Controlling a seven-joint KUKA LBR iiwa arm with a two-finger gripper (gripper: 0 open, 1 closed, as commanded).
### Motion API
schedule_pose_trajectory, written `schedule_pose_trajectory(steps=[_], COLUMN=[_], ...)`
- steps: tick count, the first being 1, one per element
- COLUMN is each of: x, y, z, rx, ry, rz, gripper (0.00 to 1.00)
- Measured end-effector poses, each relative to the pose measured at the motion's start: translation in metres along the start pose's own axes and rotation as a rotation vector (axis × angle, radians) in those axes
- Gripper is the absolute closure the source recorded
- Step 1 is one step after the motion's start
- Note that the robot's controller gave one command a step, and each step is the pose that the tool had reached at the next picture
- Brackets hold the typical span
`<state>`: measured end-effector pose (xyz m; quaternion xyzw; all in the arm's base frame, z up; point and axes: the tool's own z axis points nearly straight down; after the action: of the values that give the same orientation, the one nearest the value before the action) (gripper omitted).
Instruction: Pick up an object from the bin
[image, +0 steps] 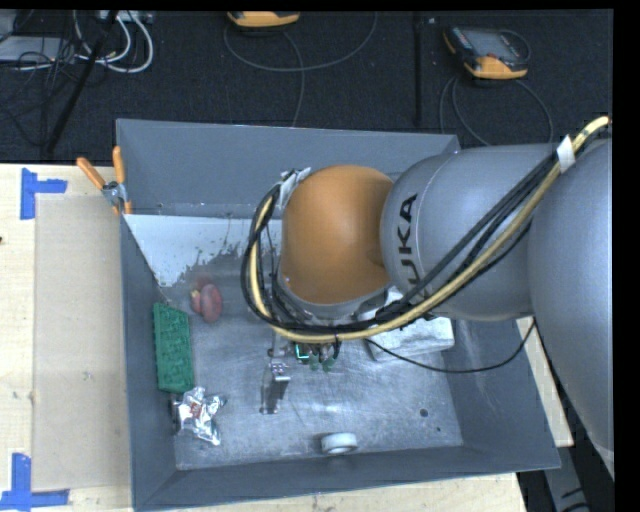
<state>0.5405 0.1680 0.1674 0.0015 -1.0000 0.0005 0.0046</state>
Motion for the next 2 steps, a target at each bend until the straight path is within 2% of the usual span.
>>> schedule_pose_trajectory(steps=[1,2], x=[0.0494,0.0455], y=[0.0584,0.0576], z=[0.0991,0.0938], rx=[-0.003,-0.008], ry=[-0.016,-0.023], rz=[0.053,0.059], gripper=[0.00,1.00])
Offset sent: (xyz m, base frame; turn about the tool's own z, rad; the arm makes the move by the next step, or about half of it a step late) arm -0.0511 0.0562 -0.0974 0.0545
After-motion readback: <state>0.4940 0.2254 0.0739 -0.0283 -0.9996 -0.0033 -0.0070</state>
